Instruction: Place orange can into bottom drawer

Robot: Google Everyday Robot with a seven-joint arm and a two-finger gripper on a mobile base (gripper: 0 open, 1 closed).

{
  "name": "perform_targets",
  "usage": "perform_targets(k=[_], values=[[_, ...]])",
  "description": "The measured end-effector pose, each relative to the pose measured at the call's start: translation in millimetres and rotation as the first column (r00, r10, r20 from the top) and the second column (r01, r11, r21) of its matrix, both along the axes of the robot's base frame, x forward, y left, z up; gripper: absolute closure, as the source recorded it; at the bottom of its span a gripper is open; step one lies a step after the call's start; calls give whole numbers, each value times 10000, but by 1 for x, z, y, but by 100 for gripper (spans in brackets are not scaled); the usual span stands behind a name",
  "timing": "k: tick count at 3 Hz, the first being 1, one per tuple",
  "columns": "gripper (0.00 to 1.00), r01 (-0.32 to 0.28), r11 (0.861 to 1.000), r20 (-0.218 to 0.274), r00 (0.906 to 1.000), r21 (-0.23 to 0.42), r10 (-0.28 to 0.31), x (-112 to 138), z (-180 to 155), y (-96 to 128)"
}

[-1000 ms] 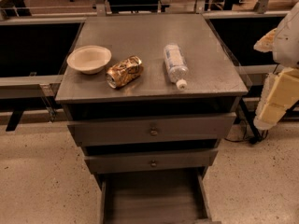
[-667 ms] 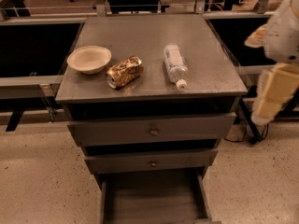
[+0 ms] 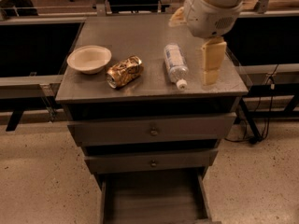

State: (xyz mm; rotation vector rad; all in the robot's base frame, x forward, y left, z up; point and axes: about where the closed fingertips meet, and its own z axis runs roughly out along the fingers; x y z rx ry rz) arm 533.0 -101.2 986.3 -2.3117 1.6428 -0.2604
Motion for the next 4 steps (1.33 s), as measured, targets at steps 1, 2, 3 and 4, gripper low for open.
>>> perform_targets(k=[1,2,3,4], values=[[0,-653,9978,146,9977,-100,655,2,0,4],[0,-800,9968,107,9967,45,799,5,-1,9],[0,-2171,9748,-440,9746,518,2194,14,-16,46],[0,-3617,9302,-719,9280,626,3657,36,-30,90]])
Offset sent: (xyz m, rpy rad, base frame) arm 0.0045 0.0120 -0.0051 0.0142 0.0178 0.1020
